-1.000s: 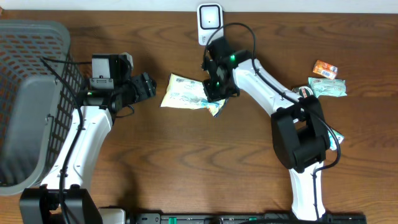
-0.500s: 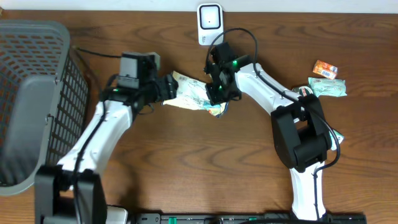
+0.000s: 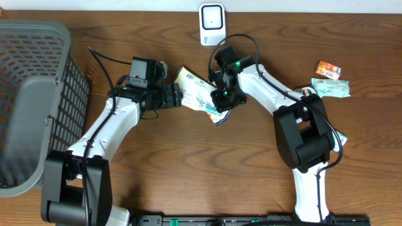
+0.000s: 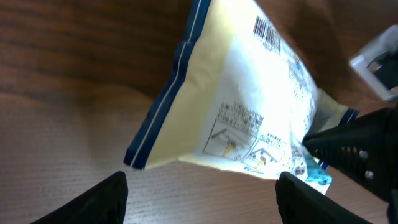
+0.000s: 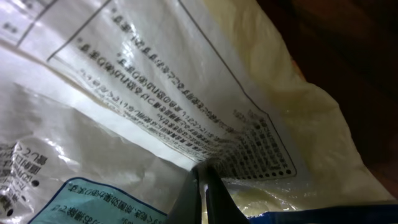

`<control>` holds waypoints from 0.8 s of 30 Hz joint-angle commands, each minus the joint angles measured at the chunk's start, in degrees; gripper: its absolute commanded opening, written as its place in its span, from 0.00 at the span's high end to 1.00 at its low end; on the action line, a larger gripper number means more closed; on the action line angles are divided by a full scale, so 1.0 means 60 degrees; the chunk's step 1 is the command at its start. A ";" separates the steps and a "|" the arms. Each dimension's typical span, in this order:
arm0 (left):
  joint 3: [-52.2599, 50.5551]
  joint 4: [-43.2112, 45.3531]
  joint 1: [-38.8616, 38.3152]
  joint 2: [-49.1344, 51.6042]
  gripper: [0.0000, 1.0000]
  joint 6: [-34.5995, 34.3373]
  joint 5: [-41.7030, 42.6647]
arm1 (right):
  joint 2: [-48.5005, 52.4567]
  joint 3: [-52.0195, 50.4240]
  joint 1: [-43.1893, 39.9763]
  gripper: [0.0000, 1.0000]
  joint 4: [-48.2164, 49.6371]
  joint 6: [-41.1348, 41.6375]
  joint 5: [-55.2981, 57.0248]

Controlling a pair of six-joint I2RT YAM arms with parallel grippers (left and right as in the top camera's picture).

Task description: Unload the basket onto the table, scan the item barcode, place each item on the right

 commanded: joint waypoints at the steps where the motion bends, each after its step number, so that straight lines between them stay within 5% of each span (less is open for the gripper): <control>1: 0.0011 -0.0273 0.0000 0.0029 0.25 0.0124 0.0033 | 0.0433 -0.0237 -0.0131 0.99 -0.0036 -0.0280 0.0106; 24: -0.0867 -0.0739 -0.0419 0.0098 0.25 0.0007 0.0375 | 0.0433 -0.0237 -0.1107 0.99 0.0444 -0.0568 0.0514</control>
